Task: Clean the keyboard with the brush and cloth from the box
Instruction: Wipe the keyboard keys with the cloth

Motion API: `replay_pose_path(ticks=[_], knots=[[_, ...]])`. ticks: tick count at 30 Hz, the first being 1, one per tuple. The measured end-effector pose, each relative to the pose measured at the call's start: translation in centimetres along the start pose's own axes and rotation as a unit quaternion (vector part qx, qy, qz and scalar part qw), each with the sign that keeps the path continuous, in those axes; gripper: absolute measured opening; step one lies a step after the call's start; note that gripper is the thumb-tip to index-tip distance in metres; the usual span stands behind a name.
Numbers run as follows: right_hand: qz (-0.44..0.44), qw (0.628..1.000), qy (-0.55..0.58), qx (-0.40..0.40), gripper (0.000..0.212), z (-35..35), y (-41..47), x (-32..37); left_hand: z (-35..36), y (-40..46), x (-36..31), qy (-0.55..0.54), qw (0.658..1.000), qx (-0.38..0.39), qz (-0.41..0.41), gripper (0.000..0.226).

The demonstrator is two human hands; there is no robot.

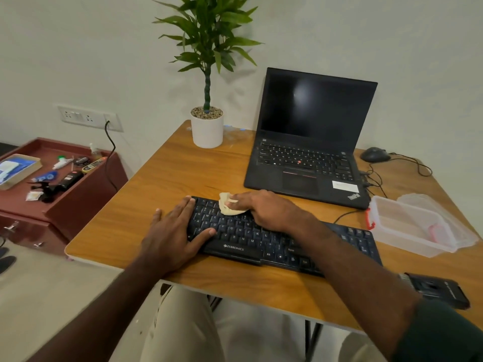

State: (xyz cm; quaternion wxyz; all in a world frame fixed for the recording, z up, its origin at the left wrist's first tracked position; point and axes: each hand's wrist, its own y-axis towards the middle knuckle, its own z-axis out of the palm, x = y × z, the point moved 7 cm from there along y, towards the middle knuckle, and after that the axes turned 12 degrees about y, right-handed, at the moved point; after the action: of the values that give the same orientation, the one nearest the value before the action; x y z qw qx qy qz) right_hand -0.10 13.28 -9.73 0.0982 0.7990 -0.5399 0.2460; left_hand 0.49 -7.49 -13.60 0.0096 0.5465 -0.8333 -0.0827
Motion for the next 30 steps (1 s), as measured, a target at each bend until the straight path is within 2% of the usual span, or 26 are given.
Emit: replay_pose_path(ticks=[9, 16, 18, 21, 23, 25, 27, 28, 30], knots=[[0.044, 0.999, -0.013, 0.026, 0.072, -2.5, -5.9, -4.2, -0.1, -0.2, 0.0, 0.004, 1.0, -0.005, -0.002, 0.112], [0.063, 0.996, 0.061, 0.009, 0.053, -4.5, -8.8, -6.9, -0.3, -0.2, -0.2, 0.004, 1.0, -0.009, 0.001, 0.111], [0.073, 0.986, 0.141, -0.054, 0.046, -5.3, -8.4, -6.8, -0.3, -0.1, -0.3, 0.007, 1.0, -0.008, 0.001, 0.111], [0.085, 0.934, 0.27, -0.22, 0.042, -6.8, -7.1, -6.5, -0.4, -0.1, -0.2, 0.01, 1.0, -0.005, 0.0, 0.111], [0.072, 0.917, 0.293, -0.263, 0.041, -6.4, -6.1, -5.5, -0.3, -0.1, -0.3, 0.012, 1.0, -0.001, -0.001, 0.111], [0.048, 0.945, 0.253, -0.203, 0.044, -4.5, -4.6, -3.9, -0.3, -0.1, -0.2, 0.01, 1.0, 0.003, -0.002, 0.111], [0.026, 0.987, 0.131, -0.091, 0.051, -1.8, -3.8, -2.7, -0.3, -0.1, -0.2, 0.009, 1.0, 0.005, -0.004, 0.11], [0.016, 0.995, 0.074, -0.061, 0.055, -1.0, -3.9, -2.6, -0.4, -0.1, -0.2, 0.01, 1.0, 0.005, -0.005, 0.109], [0.004, 0.998, 0.02, -0.055, 0.058, -1.1, -4.9, -2.7, -0.3, 0.0, -0.2, 0.012, 1.0, 0.005, -0.003, 0.109]])
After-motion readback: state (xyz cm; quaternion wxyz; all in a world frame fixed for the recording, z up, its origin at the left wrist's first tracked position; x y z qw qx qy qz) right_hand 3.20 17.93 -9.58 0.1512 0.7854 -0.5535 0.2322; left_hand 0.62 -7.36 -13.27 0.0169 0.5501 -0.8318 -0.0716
